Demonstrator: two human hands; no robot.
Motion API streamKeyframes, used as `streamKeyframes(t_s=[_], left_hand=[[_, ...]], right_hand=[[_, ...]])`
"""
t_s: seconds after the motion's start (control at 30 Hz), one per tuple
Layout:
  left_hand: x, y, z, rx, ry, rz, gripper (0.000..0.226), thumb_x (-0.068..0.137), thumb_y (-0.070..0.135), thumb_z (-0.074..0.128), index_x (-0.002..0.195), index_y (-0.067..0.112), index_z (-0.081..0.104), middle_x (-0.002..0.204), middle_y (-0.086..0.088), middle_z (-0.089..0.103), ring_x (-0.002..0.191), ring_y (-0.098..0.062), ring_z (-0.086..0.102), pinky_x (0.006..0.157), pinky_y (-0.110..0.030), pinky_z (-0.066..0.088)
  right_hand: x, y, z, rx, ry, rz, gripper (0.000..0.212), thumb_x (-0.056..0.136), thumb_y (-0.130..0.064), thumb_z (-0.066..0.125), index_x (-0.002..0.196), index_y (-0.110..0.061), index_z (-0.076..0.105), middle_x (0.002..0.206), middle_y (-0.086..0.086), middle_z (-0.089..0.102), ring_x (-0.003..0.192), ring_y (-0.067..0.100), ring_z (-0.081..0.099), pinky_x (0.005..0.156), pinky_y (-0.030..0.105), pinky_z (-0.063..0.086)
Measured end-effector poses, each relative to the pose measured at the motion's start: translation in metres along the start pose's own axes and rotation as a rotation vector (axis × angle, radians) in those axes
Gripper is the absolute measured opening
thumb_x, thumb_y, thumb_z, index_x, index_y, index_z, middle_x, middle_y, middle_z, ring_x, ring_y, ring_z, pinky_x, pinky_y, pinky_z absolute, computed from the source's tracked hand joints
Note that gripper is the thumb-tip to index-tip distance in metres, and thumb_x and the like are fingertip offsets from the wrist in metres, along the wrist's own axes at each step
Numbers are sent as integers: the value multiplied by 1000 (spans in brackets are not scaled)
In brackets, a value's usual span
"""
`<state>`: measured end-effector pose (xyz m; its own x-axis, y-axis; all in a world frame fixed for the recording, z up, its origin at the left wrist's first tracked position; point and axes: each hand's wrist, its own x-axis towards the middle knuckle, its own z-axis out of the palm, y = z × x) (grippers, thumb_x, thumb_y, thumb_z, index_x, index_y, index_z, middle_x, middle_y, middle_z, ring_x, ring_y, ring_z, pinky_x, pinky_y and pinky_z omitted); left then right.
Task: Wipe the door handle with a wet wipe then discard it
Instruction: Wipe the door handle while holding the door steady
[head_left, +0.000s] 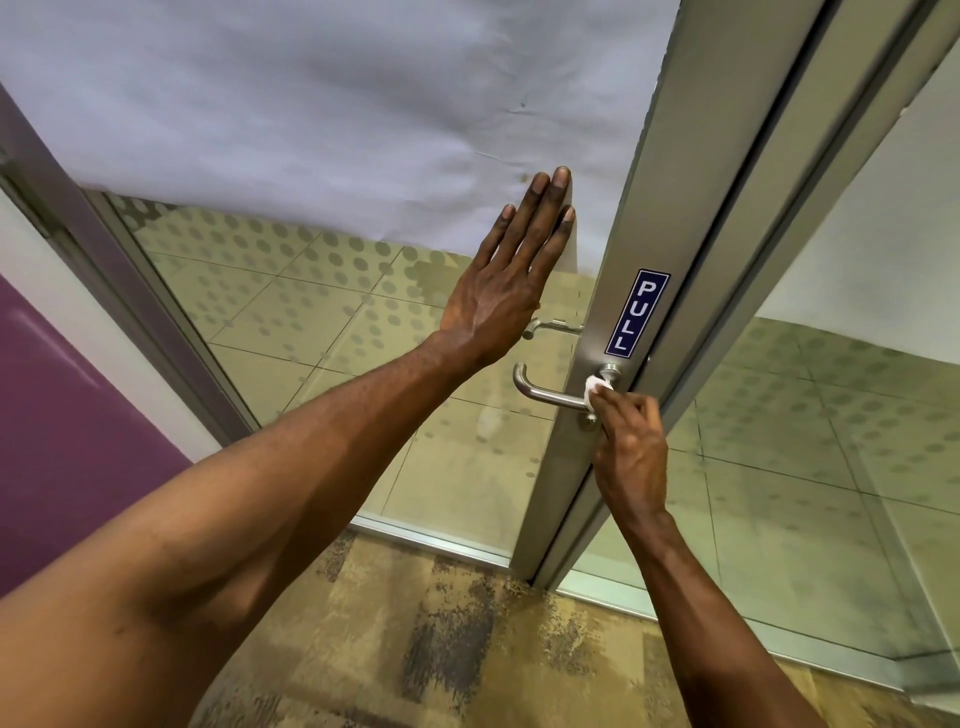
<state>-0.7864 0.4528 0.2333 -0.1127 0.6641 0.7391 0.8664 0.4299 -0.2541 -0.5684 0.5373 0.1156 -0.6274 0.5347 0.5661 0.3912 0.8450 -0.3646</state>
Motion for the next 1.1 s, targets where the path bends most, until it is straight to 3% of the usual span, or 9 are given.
streamKeyframes(t_s=[0.2, 0.3, 0.4, 0.53, 0.7, 0.87, 1.0, 1.1], left_hand=[[0, 1, 3, 11, 9, -15, 133, 74, 0, 91, 176, 9, 6, 185, -17, -5, 167, -30, -18, 141, -42, -3], [0, 1, 2, 11, 4, -16, 135, 72, 0, 92, 176, 8, 6, 180, -11, -20, 166, -28, -24, 140, -41, -6], [0, 1, 0, 15, -7, -14, 133, 72, 0, 91, 176, 7, 7, 185, -18, -6, 167, -29, -22, 141, -41, -4], [0, 2, -3, 28, -11, -13, 128, 74, 0, 89, 176, 6, 11, 183, -21, 9, 166, -29, -21, 141, -41, -4], [0, 5, -6, 39, -15, -15, 124, 76, -4, 86, 176, 6, 13, 183, -21, 12, 167, -31, -12, 142, -45, 9], [0, 5, -9, 39, -37, -6, 123, 78, 3, 88, 176, 7, 13, 184, -20, 13, 172, -38, 13, 141, -47, 16], [1, -1, -8, 18, -56, 14, 122, 84, 15, 89, 176, 7, 8, 184, -20, 9, 173, -38, 7, 140, -48, 18], [0, 0, -8, 30, -46, 9, 124, 82, 11, 89, 176, 7, 8, 184, -20, 9, 169, -31, -8, 140, -47, 17]], right_hand=[[-8, -21, 3, -59, -144, -111, 51, 85, 11, 73, 134, -4, 68, 137, 13, 69, 121, 31, 55, 100, 36, 56], [2, -44, 6, -103, -191, -154, 52, 83, 16, 71, 133, -1, 69, 136, 15, 69, 118, 35, 57, 94, 42, 60], [19, -72, 7, -143, -226, -148, 42, 88, 16, 61, 125, -1, 72, 126, 12, 74, 107, 32, 56, 80, 41, 58], [37, -102, 9, -197, -272, -97, 30, 86, 14, 51, 104, 5, 74, 105, 18, 78, 102, 35, 56, 73, 40, 52], [48, -121, 17, -216, -267, -65, 19, 83, 15, 58, 77, 4, 71, 77, 23, 73, 85, 36, 59, 77, 43, 49], [66, -122, 34, -102, -266, 18, 20, 101, -2, 54, 95, 1, 73, 92, 22, 70, 105, 38, 56, 87, 42, 48], [73, -121, 37, -127, -275, -21, 30, 108, -11, 48, 100, 7, 71, 100, 29, 69, 109, 43, 58, 92, 48, 49], [69, -116, 33, -156, -332, -126, 28, 105, -8, 46, 100, 7, 70, 102, 28, 70, 102, 45, 63, 89, 51, 50]])
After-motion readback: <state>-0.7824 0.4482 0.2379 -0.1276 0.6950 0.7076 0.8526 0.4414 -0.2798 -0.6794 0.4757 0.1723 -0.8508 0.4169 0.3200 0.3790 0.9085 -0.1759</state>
